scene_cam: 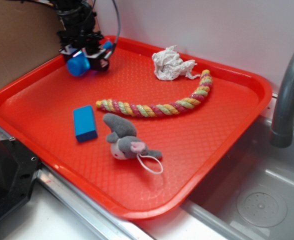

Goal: Grab the blue bottle.

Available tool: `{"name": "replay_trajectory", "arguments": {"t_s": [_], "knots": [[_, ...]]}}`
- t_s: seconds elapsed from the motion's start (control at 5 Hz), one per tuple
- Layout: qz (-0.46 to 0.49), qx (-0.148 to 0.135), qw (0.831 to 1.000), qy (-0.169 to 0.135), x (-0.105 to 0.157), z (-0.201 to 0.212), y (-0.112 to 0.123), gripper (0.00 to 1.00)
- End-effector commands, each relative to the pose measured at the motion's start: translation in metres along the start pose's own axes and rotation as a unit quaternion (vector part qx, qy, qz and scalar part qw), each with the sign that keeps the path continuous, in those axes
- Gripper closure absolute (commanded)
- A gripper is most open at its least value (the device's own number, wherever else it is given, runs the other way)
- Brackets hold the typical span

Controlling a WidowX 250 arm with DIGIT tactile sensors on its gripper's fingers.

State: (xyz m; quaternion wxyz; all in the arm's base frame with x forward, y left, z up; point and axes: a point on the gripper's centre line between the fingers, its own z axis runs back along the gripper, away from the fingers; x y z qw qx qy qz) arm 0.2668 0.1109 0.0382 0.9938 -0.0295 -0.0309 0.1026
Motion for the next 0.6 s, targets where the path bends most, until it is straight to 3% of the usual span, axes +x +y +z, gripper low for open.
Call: {"name": "replay_trajectory", "arguments": {"t_s": [0.0, 0.2, 0.4], "knots": [[-0.124, -0.040, 0.991, -0.008, -0.092, 0.121, -0.053, 1.00], [-0.176, -0.080, 0.981, -0.011, -0.114, 0.172, -0.065, 1.00], [-0.213, -0.107, 0.971, -0.007, -0.116, 0.199, -0.065, 1.00]]}}
